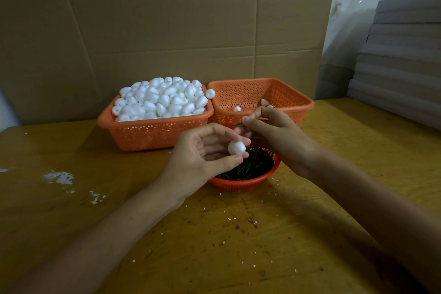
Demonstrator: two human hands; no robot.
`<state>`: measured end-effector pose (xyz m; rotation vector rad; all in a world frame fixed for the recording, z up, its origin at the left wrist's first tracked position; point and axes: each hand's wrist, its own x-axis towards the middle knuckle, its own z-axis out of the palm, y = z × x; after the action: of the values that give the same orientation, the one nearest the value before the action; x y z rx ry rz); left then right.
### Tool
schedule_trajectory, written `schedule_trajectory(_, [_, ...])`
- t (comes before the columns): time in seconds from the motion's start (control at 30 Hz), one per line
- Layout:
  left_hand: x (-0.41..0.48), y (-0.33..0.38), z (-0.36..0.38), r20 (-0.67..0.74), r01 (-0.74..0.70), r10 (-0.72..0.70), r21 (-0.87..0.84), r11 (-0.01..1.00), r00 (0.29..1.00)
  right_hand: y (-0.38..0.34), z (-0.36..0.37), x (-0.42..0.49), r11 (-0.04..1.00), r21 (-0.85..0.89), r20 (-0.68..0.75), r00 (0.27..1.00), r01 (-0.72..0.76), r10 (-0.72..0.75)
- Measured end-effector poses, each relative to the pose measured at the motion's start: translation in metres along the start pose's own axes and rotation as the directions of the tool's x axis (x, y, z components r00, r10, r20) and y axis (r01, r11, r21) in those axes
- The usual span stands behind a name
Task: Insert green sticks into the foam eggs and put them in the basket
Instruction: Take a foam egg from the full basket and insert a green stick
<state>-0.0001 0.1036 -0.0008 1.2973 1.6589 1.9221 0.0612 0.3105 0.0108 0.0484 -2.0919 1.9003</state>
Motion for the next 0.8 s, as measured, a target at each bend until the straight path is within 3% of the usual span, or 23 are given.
schedule_trajectory(0.33, [0.0007, 0.0008, 0.0027, -0.025, -0.013, 0.012, -0.047, 0.999, 1.000, -0.0018, -0.0012, 0.0000, 0.999, 0.040, 0.012, 1.000, -0.010, 0.010])
schedule_trajectory(0.63, [0.0009, -0.0001, 0.0010, -0.054, -0.004, 0.005, 0.021, 1.000, 0.999, -0.0038, 0.0003, -0.0015, 1.000, 0.021, 0.020, 1.000, 0.010, -0.010])
schedule_trajectory(0.8, [0.0025, 0.0003, 0.0001, -0.044, 0.000, -0.004, -0.093, 0.996, 0.999, -0.0059, 0.0015, -0.0037, 0.998, 0.034, 0.072, 0.996, 0.044, -0.046])
